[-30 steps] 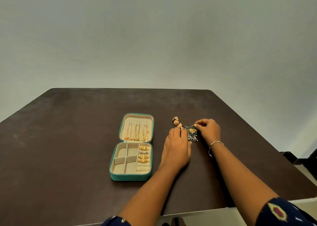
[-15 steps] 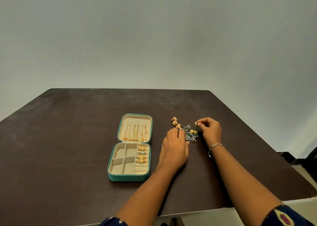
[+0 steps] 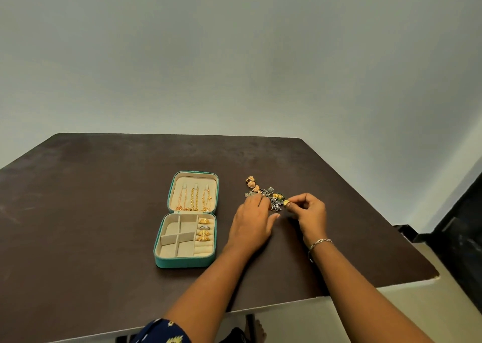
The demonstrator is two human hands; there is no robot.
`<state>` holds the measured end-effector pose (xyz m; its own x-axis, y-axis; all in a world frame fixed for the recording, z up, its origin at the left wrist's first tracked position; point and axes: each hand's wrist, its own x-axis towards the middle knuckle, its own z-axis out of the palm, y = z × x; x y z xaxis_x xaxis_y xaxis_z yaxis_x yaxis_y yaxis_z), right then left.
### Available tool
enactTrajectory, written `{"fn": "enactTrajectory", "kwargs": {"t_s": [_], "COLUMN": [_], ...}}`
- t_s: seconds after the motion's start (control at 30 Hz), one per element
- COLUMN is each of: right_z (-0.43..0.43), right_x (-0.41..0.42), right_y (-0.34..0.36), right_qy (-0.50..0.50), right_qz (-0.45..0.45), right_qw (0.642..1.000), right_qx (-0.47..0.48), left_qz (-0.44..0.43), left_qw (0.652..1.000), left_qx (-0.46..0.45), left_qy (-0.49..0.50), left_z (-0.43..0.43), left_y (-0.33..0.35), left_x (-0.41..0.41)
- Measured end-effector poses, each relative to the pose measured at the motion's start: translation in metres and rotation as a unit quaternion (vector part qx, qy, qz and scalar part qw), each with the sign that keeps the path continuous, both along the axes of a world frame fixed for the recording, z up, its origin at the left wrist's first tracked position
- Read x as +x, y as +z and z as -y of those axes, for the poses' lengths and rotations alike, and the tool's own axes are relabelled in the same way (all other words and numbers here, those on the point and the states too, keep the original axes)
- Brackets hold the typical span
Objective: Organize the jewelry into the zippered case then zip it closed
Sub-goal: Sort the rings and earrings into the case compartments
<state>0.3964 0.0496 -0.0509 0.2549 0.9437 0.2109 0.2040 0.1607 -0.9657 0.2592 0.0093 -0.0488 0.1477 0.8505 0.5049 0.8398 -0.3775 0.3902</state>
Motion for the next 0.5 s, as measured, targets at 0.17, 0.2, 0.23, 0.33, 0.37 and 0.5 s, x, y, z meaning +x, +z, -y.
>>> {"fn": "enactTrajectory", "kwargs": {"t_s": [0.17,0.2,0.23,0.33,0.37,0.5], "right_z": [0.041,0.048,0.054,0.067,0.07,0.082], "right_x": [-0.003,-0.004,-0.005,-0.008,-0.008,-0.008], "right_y": [0.0,0.001,0.001,0.004,0.005,0.009], "right_qy": [0.026,0.036,0.044,0.06,0.068,0.124], "right_qz": [-0.025,-0.038,-0.048,-0.046,-0.047,-0.05], "right_qw": [0.999,0.999,0.998,0.997,0.997,0.991], "right_qx": [-0.01,-0.012,-0.012,-0.004,-0.004,-0.005], "left_qz": [-0.039,-0.036,-0.033,-0.032,-0.028,-0.016], "left_qw": [0.997,0.997,0.997,0.997,0.997,0.998], "left_qx": [-0.003,-0.007,-0.009,-0.017,-0.018,-0.017], "left_qy": [-0.064,-0.069,-0.069,-0.071,-0.071,-0.064], "left_z": [0.015,0.018,0.022,0.035,0.038,0.051], "left_y": [0.0,0.001,0.002,0.004,0.003,0.003], "left_x": [0.002,0.001,0.0,-0.001,-0.001,-0.006]}}
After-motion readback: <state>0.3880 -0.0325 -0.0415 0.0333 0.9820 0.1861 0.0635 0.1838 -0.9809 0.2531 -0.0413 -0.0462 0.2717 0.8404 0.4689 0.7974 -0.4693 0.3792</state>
